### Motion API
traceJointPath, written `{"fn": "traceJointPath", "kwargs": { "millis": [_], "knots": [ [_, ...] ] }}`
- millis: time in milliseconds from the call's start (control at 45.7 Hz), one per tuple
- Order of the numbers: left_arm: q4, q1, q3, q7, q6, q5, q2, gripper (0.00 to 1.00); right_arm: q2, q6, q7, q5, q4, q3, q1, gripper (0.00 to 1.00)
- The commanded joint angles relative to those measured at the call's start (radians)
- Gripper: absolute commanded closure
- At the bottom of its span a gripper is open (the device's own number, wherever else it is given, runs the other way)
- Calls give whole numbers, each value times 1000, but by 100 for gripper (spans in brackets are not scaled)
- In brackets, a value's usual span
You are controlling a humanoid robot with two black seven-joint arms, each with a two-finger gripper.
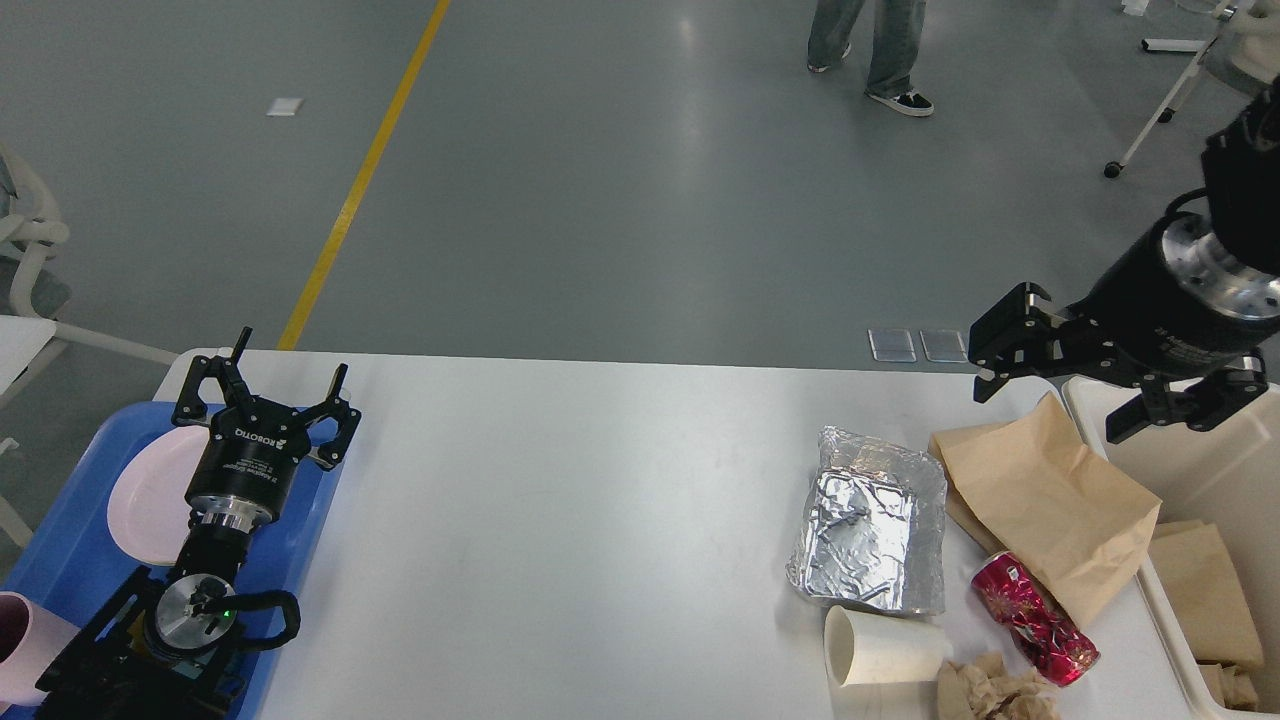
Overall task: Tidy desktop
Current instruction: 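Lower the right gripper toward the brown paper bag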
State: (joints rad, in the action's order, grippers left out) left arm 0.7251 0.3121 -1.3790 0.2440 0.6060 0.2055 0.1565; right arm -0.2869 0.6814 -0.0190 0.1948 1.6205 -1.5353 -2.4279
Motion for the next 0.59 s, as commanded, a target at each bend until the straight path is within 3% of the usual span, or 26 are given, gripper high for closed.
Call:
{"fn": "traceJointPath", "kwargs": {
  "millis": [0, 153, 306, 437, 569],
  "knots": [
    [-1, -1, 0, 0, 1, 0, 0, 4, -86, -83, 8, -1, -69, -42, 153, 0],
    [0, -1, 0, 0, 1, 0, 0, 4, -189, -203, 10, -3, -207, -20, 397, 0],
    [-1, -1, 0, 0, 0, 0, 0, 4, -279, -258, 17, -8, -381, 141, 656, 0],
    [-1, 1, 0, 0, 0, 0, 0, 4, -288, -275, 17, -9, -519, 216, 840, 0],
    [-1, -1, 0, 0, 0, 0, 0, 4, -276, -361, 17, -3, -617, 250, 966, 0]
  ]
}}
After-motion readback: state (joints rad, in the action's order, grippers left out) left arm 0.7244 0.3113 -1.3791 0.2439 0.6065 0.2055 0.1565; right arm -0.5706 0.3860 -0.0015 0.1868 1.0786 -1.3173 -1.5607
